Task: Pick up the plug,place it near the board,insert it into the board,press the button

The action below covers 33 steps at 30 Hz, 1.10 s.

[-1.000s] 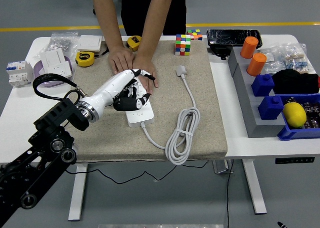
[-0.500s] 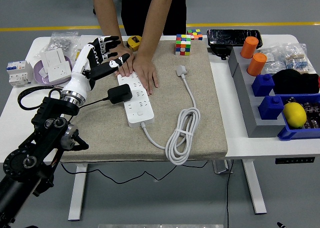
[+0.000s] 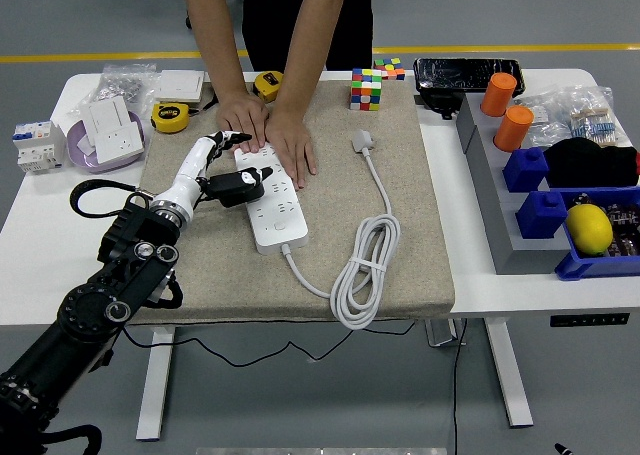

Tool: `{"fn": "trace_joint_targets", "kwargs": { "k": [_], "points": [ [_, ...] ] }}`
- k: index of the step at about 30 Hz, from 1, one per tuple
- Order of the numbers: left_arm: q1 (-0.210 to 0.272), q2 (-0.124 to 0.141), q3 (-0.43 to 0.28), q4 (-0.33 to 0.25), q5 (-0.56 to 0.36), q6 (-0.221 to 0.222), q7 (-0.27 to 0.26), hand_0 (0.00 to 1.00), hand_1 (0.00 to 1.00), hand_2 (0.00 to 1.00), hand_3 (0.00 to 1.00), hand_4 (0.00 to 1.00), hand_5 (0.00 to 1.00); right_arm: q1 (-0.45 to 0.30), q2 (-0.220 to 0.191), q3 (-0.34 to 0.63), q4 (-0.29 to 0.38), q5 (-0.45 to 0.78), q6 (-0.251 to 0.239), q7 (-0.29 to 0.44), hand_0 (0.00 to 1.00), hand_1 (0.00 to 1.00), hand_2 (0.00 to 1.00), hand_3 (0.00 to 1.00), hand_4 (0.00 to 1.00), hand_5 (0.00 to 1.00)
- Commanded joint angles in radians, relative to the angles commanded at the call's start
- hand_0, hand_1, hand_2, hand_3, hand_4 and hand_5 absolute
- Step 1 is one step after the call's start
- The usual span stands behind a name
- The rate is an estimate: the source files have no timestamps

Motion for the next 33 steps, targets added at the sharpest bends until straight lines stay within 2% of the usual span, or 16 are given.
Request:
{"fn": "trace_joint_targets", "kwargs": {
  "k": [2,3,8,9,14,15,20,21,26,27,33],
  "points": [
    [-0.003,0.000,0.009,0.019,0.065,0.001,0.014,0.936,0.929,0.846,0.703,0.904,0.184,-0.001,0.000,-0.002,0.000,0.001,0.000,0.001,0.822,0.733,0.741,0.774,0.998,0.881],
    [-0.004,0.000,0.014,0.027,0.099,0.004,0.022,0.912,0.907,0.809,0.663,0.900,0.184,0.000,0.000,-0.003,0.000,0.002,0.000,0.001,0.822,0.733,0.741,0.774,0.998,0.881],
    [-0.002,-0.001,0.022,0.043,0.220,0.010,0.038,0.912,0.907,0.809,0.663,0.900,0.184,0.000,0.001,-0.006,0.000,0.004,0.000,0.002,0.822,0.733,0.741,0.774,0.998,0.881],
    [-0.002,-0.001,0.023,0.044,0.233,0.011,0.039,0.777,0.715,0.580,0.572,0.874,0.181,-0.001,0.001,-0.006,0.000,0.004,0.000,0.002,0.821,0.733,0.741,0.774,0.998,0.882],
    [-0.002,-0.002,0.026,0.043,0.271,0.031,0.040,0.777,0.715,0.580,0.572,0.874,0.181,0.001,-0.001,-0.005,0.000,0.005,-0.001,0.002,0.821,0.733,0.741,0.774,0.998,0.882],
    [-0.003,-0.002,0.027,0.042,0.270,0.037,0.038,0.579,0.473,0.441,0.506,0.770,0.153,0.001,-0.001,-0.004,0.000,0.005,-0.001,0.002,0.821,0.733,0.742,0.774,0.998,0.882],
    [-0.006,-0.004,0.024,0.043,0.278,0.054,0.038,0.579,0.473,0.441,0.506,0.770,0.153,0.001,0.000,-0.004,0.000,0.006,-0.001,0.002,0.821,0.733,0.742,0.774,0.998,0.882],
    [-0.007,-0.003,0.024,0.044,0.282,0.055,0.039,0.486,0.360,0.364,0.448,0.643,0.157,0.001,0.000,-0.003,0.000,0.007,-0.001,0.002,0.822,0.733,0.741,0.774,0.998,0.881],
    [-0.005,0.000,0.021,0.035,0.284,0.052,0.044,0.486,0.360,0.364,0.448,0.643,0.157,0.001,0.001,-0.001,0.000,0.006,-0.001,0.002,0.822,0.733,0.741,0.774,0.998,0.881],
    [-0.006,0.001,0.020,0.034,0.287,0.050,0.045,0.468,0.338,0.358,0.426,0.598,0.146,0.001,0.001,-0.001,0.000,0.006,-0.001,0.002,0.821,0.733,0.741,0.774,0.998,0.883],
    [-0.006,0.017,0.013,0.012,0.312,0.028,0.056,0.472,0.348,0.353,0.414,0.577,0.126,0.001,0.000,0.000,0.000,0.008,-0.002,0.002,0.821,0.733,0.741,0.774,0.998,0.884]
  ]
}}
